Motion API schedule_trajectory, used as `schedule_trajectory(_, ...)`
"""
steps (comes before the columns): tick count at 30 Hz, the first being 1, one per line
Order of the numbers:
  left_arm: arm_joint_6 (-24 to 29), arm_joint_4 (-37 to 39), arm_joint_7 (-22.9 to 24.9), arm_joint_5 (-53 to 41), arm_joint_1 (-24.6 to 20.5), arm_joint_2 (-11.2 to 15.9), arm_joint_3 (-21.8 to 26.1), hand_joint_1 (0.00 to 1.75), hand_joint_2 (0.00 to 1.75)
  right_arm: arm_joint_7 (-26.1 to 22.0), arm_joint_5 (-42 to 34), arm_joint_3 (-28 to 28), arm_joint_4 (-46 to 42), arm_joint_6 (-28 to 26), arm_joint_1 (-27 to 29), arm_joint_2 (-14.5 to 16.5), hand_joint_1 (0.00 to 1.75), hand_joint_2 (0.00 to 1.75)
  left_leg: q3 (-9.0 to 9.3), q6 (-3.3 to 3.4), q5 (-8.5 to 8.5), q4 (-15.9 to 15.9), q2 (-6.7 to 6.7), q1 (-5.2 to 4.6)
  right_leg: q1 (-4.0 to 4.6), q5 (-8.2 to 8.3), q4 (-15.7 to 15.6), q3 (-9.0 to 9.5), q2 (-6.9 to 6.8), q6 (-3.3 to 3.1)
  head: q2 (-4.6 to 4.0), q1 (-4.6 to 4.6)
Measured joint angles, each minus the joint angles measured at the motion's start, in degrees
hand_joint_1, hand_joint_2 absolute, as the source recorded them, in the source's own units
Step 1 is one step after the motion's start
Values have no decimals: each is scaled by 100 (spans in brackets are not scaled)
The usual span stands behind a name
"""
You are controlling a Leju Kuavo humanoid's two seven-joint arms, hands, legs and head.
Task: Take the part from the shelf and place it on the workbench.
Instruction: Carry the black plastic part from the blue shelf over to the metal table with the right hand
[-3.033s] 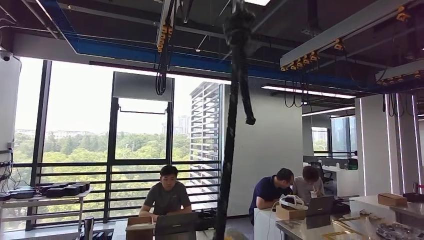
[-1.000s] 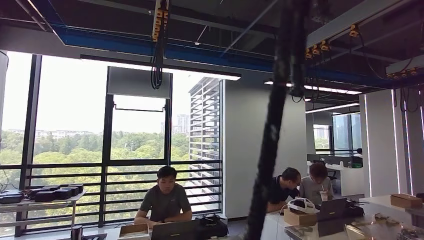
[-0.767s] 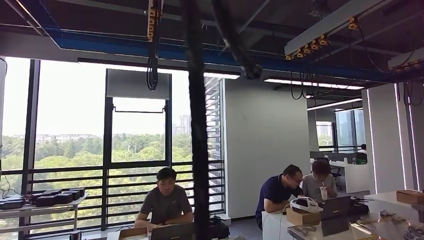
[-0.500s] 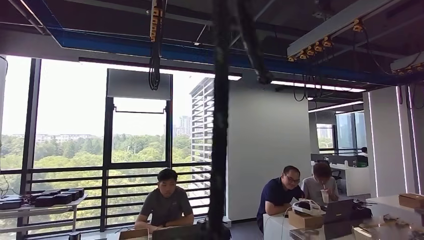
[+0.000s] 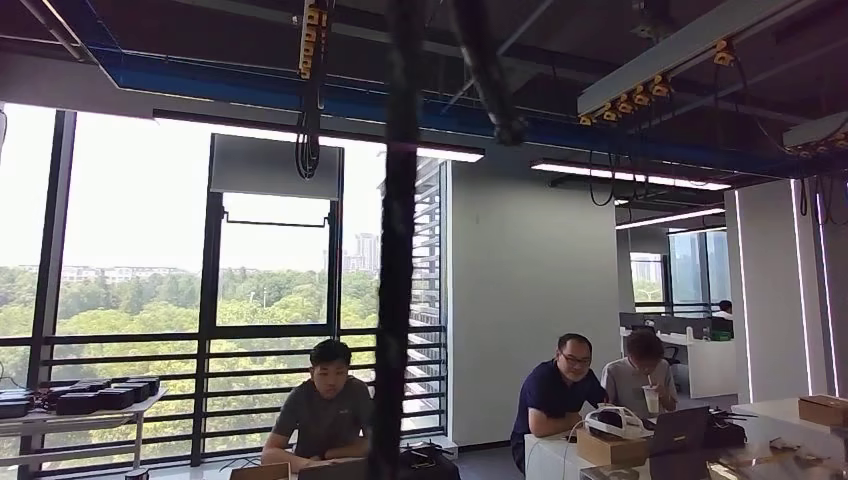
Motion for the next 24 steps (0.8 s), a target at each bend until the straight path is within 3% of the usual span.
schedule_trajectory(4, 1, -1, -3, -4, -19, 2, 0, 0, 175, 23, 2, -5, 2, -13, -9, 5, 175, 175, -16, -122, -149, 143, 23, 14, -13, -105, -99, 89, 14, -172, -1, 26)
schedule_trajectory(5, 5, -1, -3, -5, -21, 3, 0, 0, 175, 26, 2, -4, 2, -14, -11, 8, 175, 175, -129, -144, -265, 390, 24, 17, -21, -126, -113, 127, 7, -206, -1, 36)
schedule_trajectory(7, 21, -1, -3, -8, -6, 9, 0, 0, 175, 36, 3, -3, 3, -15, -9, 9, 175, 175, -555, -169, -537, 1167, 25, 17, -7, -191, -118, 203, -3, -250, -1, 65)
schedule_trajectory(8, 35, -1, -3, -8, 11, 13, 0, 0, 175, 39, 4, -2, 5, -18, -5, 9, 175, 175, -772, -172, -593, 1495, 25, 17, 2, -229, -118, 248, -1, -259, -1, 75)
schedule_trajectory(9, 50, -1, -4, -7, 29, 17, 0, 0, 175, 42, 4, -2, 7, -22, 1, 8, 175, 175, -921, -167, -532, 1649, 25, 16, 12, -271, -117, 302, 6, -262, -1, 83)
schedule_trajectory(10, 65, -1, -5, -5, 45, 23, -1, 0, 175, 43, 4, -1, 9, -26, 6, 8, 175, 175, -969, -152, -348, 1579, 24, 15, 20, -317, -117, 367, 14, -261, -1, 90)
schedule_trajectory(12, 89, 0, -9, -4, 64, 47, -1, 0, 175, 43, 4, -5, 11, -34, 11, 8, 175, 175, -811, -89, 205, 948, 22, 1, 29, -417, -121, 513, 26, -246, -1, 98)
schedule_trajectory(13, 104, 1, -10, -3, 69, 65, -1, 0, 175, 43, 4, -8, 14, -39, 10, 8, 175, 175, -714, -47, 400, 646, 21, -21, 37, -463, -122, 568, 31, -226, -1, 98)
schedule_trajectory(14, 122, 1, -11, -2, 74, 83, -1, 0, 175, 42, 4, -13, 16, -45, 11, 7, 175, 175, -617, -4, 485, 411, 20, -44, 37, -496, -123, 594, 34, -197, 1, 99)
schedule_trajectory(16, 165, 0, -11, 6, 88, 110, 0, 0, 175, 40, 3, -30, 20, -55, 10, 4, 175, 175, -543, 62, 426, 236, 16, -82, 38, -522, -133, 583, 33, -134, 3, 98)
schedule_trajectory(18, 191, -2, -11, 25, 106, 138, 0, 0, 175, 40, 1, -62, 18, -57, 7, -2, 175, 175, -488, 103, 382, 120, 10, -62, 37, -550, -141, 576, 22, -77, 3, 95)
schedule_trajectory(20, 201, -3, -13, 38, 110, 161, 1, 0, 175, 38, 1, -94, 16, -57, -9, -19, 175, 175, -415, 146, 371, 41, 6, -21, 35, -681, 130, 446, 17, -21, 2, 72)
schedule_trajectory(22, 199, -4, -9, 39, 108, 164, 2, 0, 175, 44, 8, -111, 17, -69, -4, -51, 175, 175, -348, 182, 322, 21, 9, -6, 15, -906, 841, 16, 17, 27, -1, 37)
schedule_trajectory(24, 193, -5, 1, 34, 112, 161, 1, 0, 175, 71, 39, -116, 17, -95, 27, -85, 175, 175, -272, 186, 252, 21, 9, -3, -4, -926, 1389, -413, 15, 61, -1, 11)
